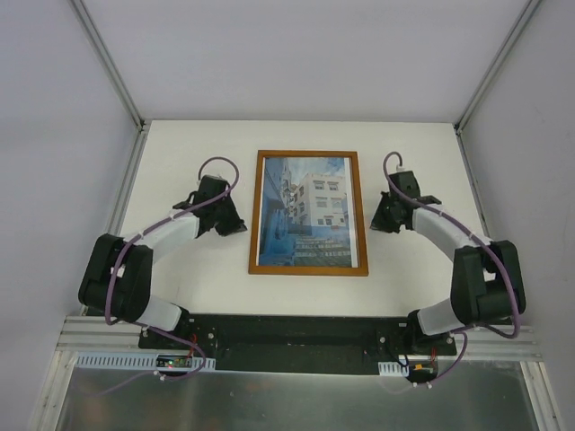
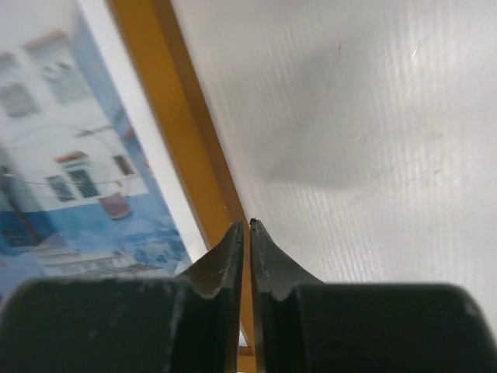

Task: Put the photo into the frame
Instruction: Reset both arms

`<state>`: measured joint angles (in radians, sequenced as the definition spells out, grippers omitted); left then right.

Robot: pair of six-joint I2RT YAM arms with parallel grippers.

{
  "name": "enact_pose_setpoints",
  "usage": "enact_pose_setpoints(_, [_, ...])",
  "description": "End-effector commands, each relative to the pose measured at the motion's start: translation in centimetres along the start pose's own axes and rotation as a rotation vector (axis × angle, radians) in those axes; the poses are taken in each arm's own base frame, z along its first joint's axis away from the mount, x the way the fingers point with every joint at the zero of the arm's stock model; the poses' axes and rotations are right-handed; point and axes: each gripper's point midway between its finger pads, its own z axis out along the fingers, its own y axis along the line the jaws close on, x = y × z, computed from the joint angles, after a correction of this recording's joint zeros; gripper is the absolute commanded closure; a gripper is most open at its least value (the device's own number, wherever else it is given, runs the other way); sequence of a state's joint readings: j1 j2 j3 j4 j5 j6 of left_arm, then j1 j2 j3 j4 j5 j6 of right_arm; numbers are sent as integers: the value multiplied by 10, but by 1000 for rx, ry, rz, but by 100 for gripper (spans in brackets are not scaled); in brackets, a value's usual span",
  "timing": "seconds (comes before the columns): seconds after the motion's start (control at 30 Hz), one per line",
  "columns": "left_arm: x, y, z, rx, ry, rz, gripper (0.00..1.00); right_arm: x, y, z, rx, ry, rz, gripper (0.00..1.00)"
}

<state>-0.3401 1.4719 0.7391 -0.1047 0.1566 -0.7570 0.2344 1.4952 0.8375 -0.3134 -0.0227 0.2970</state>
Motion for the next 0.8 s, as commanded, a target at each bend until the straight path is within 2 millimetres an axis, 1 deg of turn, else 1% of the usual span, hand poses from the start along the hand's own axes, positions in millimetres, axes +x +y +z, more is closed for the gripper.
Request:
enact_pose_setpoints(0.0, [-50, -42, -53, 102, -141, 97, 92, -63, 16, -65, -52, -220, -26, 85])
enact_pose_setpoints(0.03, [-53, -48, -66, 121, -158, 113, 81, -70, 17, -78, -61, -260, -34, 77])
enact_pose_setpoints(0.07, [-54, -54, -78, 143, -170, 126, 66, -74, 21, -92, -83, -302, -41, 68])
enact_pose_setpoints(0.1, [-53, -58, -89, 162, -183, 133, 48, -77, 22, -101, -99, -330, -43, 59])
enact_pose_setpoints(0.13, [-52, -62, -101, 192, -199, 162, 29, -80, 25, -115, -125, -374, -49, 49])
enact_pose_setpoints(0.17, [-50, -65, -111, 214, -210, 187, 12, -80, 26, -123, -140, -398, -51, 40])
enact_pose_setpoints(0.2, [-47, -64, -121, 222, -221, 205, 1, -80, 25, -133, -152, -426, -56, 34])
enact_pose_setpoints(0.23, [-45, -63, -130, 226, -236, 222, 1, -78, 25, -140, -165, -445, -62, 27])
enact_pose_setpoints(0.3, [-41, -60, -145, 234, -257, 250, 1, -74, 23, -154, -189, -493, -65, 18])
enact_pose_setpoints(0.37, [-38, -54, -156, 229, -290, 251, 1, -68, 22, -163, -224, -525, -64, 11])
enact_pose_setpoints(0.43, [-33, -50, -164, 240, -310, 265, 1, -59, 21, -167, -258, -549, -65, 1])
enact_pose_setpoints(0.47, [-32, -47, -167, 239, -329, 258, 1, -54, 17, -167, -265, -560, -64, 4])
enact_pose_setpoints(0.57, [-29, -35, -171, 223, -375, 252, 1, -43, 7, -166, -264, -591, -56, 4])
enact_pose_setpoints(0.67, [-35, -23, -175, 176, -437, 256, 1, -38, -3, -170, -253, -638, -39, 4])
enact_pose_setpoints(0.77, [-37, -19, -178, 163, -463, 245, 1, -37, -12, -172, -224, -665, -28, 4])
